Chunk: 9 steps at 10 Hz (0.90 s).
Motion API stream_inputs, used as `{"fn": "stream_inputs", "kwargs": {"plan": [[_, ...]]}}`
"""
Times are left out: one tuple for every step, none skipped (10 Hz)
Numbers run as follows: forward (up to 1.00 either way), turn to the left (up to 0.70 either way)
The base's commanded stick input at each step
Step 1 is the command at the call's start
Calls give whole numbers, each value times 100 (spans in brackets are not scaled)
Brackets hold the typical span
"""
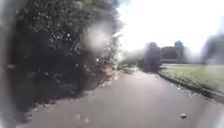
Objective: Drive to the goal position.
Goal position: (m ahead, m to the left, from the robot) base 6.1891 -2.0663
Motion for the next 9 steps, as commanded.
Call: {"fn": "stream_inputs", "kwargs": {"plan": [[70,-14],[45,-27],[45,-27],[45,-27],[45,-27],[45,-27],[45,-27],[45,-27],[45,-27]]}}
